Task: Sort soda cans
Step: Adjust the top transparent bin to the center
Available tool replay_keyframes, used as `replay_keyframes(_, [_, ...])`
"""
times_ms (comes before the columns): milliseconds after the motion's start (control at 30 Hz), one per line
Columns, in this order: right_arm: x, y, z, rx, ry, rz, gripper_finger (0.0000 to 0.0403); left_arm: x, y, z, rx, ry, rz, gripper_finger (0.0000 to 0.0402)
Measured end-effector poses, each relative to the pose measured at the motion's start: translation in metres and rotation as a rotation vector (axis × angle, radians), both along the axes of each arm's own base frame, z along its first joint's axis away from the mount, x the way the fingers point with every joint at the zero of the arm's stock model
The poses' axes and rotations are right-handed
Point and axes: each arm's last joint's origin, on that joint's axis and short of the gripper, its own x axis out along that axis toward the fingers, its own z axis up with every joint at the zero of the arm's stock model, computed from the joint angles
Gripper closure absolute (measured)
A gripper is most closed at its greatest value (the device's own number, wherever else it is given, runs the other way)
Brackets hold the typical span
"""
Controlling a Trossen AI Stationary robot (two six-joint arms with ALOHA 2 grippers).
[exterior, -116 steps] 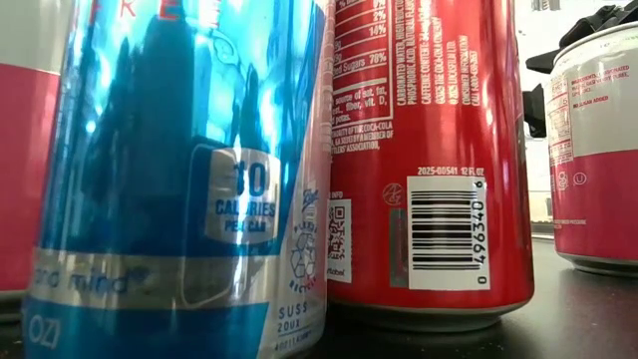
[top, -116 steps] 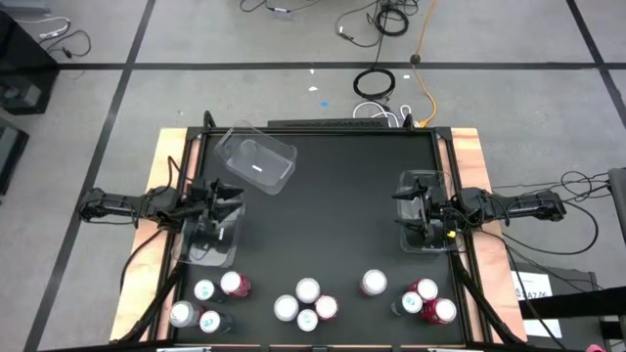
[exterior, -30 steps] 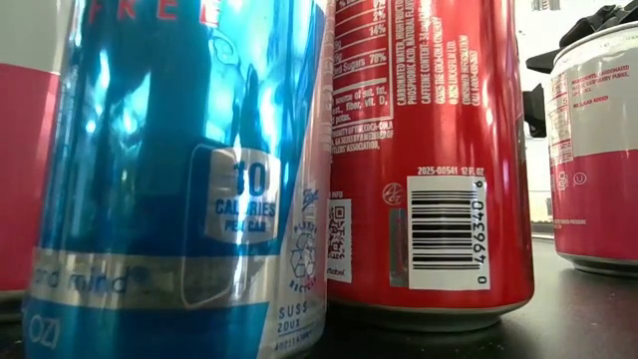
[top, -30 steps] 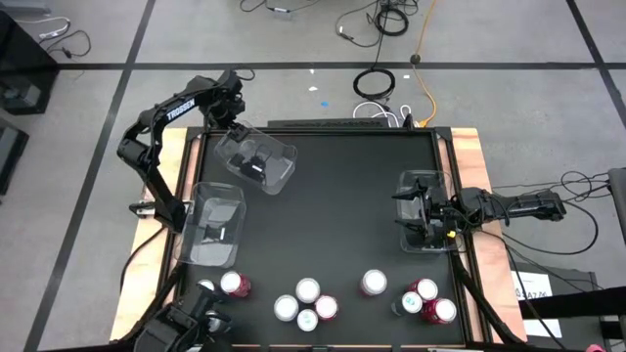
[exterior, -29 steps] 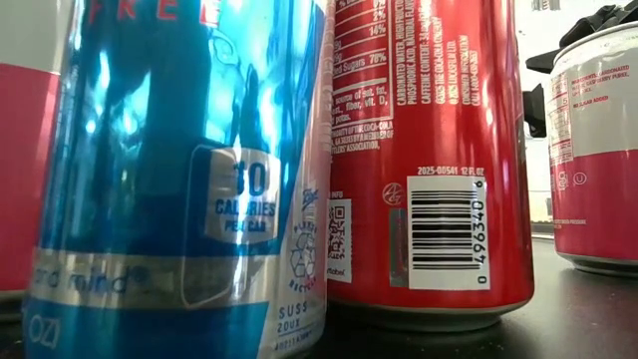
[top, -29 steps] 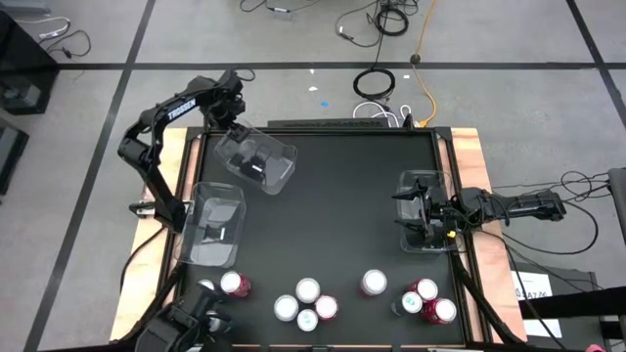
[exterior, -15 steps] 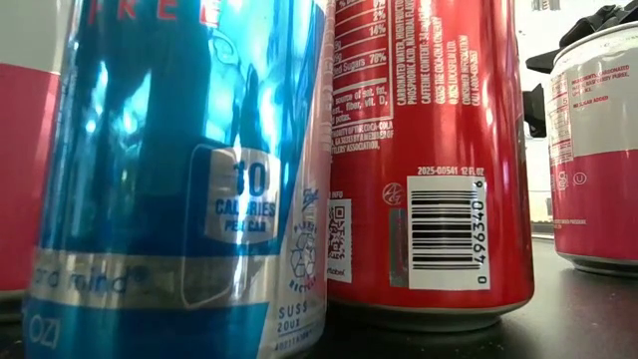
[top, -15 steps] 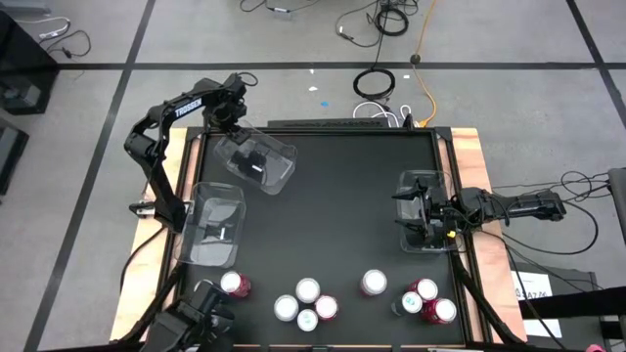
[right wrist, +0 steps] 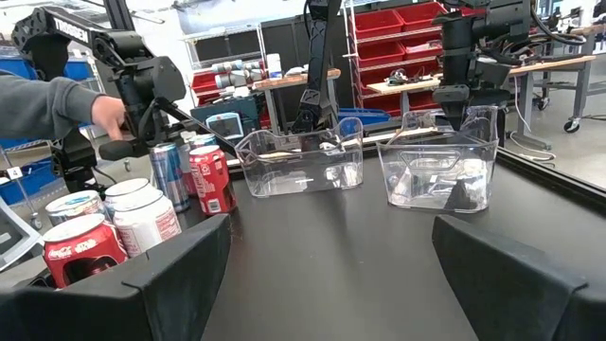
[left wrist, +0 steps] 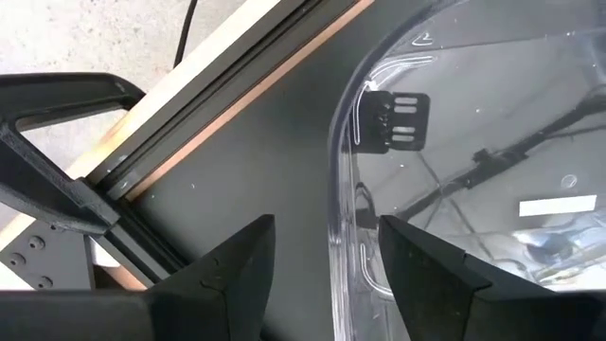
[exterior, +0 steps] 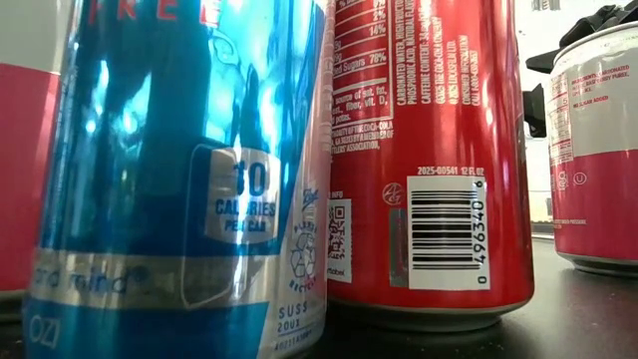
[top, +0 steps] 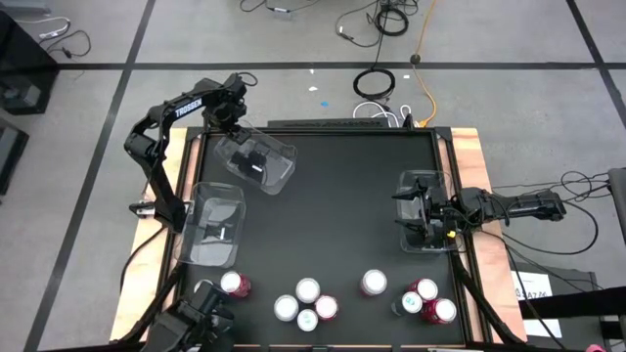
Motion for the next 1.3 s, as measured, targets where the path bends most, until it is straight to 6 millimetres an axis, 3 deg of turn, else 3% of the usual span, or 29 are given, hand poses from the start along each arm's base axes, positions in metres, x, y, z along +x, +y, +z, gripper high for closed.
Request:
replay_keyframes(200, [0.000,0.000,0.000,0.000,0.000,0.000,0.0044,-0.001,-0.002,0.000,-0.019,0.009,0.025,0.0210])
replay_keyframes(600, [0.000,0.000,0.000,0.000,0.000,0.000,0.0044,-0.003,-0.005,0.001,-0.049,0.025,0.026,0.0278])
replay_keyframes(967, [0.000,0.000,0.000,0.000,0.000,0.000,0.0044,-0.004,-0.007,0.019,-0.009,0.010,0.026,0.0324])
replay_keyframes(1300, [0.000,0.000,0.000,0.000,0.000,0.000,0.0044,-0.003,-0.007,0.020,-0.005,0.007,0.031,0.0391])
